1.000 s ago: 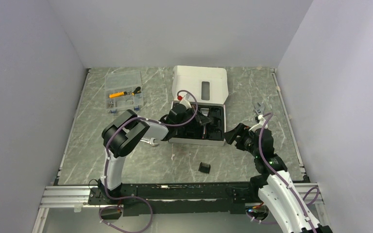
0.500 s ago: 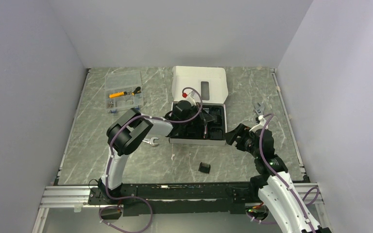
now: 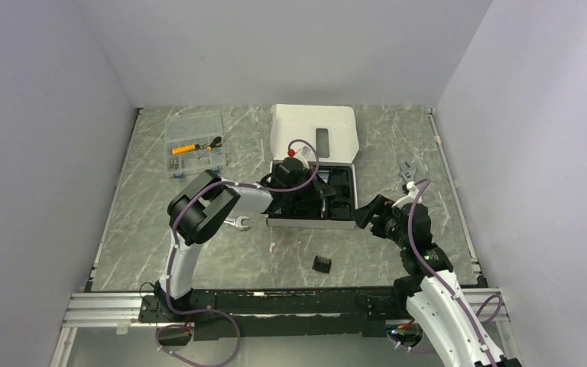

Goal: Sort the hair-cutting tools
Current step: Place the haircut tool in the storage box.

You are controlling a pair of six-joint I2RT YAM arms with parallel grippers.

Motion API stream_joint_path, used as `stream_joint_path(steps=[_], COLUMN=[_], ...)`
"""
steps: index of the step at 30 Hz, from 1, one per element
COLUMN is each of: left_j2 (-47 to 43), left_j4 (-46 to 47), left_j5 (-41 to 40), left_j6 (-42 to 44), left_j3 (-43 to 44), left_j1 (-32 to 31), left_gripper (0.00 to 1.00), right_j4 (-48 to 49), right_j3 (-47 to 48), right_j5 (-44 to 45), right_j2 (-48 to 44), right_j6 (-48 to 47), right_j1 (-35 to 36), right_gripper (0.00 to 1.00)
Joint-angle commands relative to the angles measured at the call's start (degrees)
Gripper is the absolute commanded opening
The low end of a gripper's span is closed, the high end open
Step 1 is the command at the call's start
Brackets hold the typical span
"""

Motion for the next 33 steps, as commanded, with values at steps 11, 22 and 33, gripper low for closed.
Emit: stream_joint_path(steps=[11,22,33], left_j2=[-4.31,-10.64,-9.05], left_j4=[-7.84,-19.95,-14.99], left_j5=[1.14,-3.46,-4.51], left_j6=[2.20,9.12,15.99], left_j3=[0.28,2.23,7.87], left_j1=[0.29,0.29,-0.08], left_gripper=[0.23,0.51,0.22], right_j4=[-0.28,-0.29,-0.47], right_j3=[1.31,0.84,1.11], right_j5=[0.36,0.22,0.86], right_j2=[-1.65,-2.40,-1.63], right_j6=[-0.46,-0.28,-0.78], right_j1=[-0.14,-0.17,-0.18], right_gripper=[0.79,0.79,0.79])
